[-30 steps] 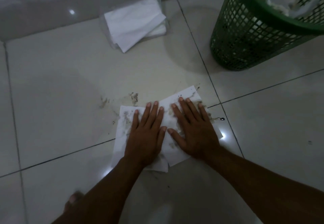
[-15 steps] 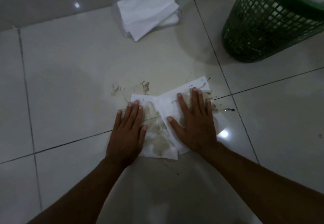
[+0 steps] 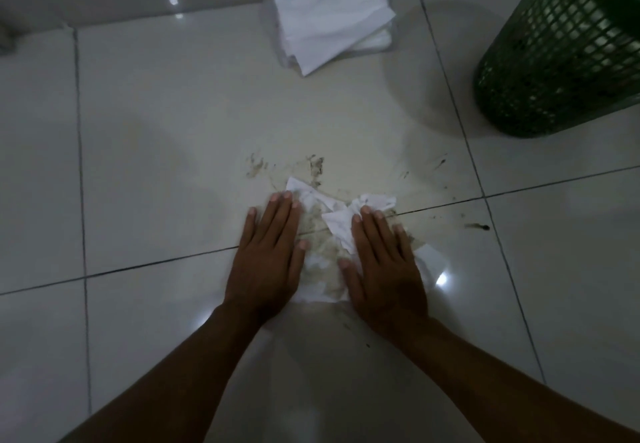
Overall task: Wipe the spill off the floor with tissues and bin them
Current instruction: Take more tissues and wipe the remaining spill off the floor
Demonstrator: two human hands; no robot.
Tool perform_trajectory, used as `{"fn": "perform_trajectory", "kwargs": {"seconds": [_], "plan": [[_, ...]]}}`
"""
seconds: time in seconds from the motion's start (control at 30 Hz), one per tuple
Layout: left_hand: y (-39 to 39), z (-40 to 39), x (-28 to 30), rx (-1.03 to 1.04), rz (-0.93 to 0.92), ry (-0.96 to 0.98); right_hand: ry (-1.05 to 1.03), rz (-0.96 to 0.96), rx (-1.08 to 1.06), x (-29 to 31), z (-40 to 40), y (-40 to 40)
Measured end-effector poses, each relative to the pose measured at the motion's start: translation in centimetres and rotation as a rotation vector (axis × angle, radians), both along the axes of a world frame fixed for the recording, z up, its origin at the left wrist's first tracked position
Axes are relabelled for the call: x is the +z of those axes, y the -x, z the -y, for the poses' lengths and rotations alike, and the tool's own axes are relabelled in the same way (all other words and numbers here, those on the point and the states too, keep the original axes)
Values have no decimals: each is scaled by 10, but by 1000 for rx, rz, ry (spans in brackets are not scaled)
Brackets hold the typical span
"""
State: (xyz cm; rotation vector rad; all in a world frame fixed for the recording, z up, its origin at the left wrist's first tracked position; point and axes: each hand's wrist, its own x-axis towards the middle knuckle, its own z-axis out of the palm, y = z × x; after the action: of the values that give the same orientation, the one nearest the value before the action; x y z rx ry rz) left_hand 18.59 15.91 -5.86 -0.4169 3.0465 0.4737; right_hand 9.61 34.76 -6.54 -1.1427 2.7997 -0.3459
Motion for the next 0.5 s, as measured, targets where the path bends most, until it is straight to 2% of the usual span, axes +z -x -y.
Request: {"fn": "perform_trajectory", "kwargs": {"seconds": [0.07, 0.13, 0.23, 0.4, 0.5], "plan": [[-3, 3, 1, 44, -6, -14, -1, 22, -93, 4, 22, -2], [-8, 6, 0, 87, -2, -27, 0, 63, -98, 6, 47, -5], [-18, 13, -2, 120, 13, -21, 10, 80, 35, 3, 62, -19], [-27, 18, -6, 121, 32, -9, -35, -6, 218, -2, 29, -18], [-26, 16, -6, 134, 26, -9, -114, -44, 71, 0, 30, 2]]}}
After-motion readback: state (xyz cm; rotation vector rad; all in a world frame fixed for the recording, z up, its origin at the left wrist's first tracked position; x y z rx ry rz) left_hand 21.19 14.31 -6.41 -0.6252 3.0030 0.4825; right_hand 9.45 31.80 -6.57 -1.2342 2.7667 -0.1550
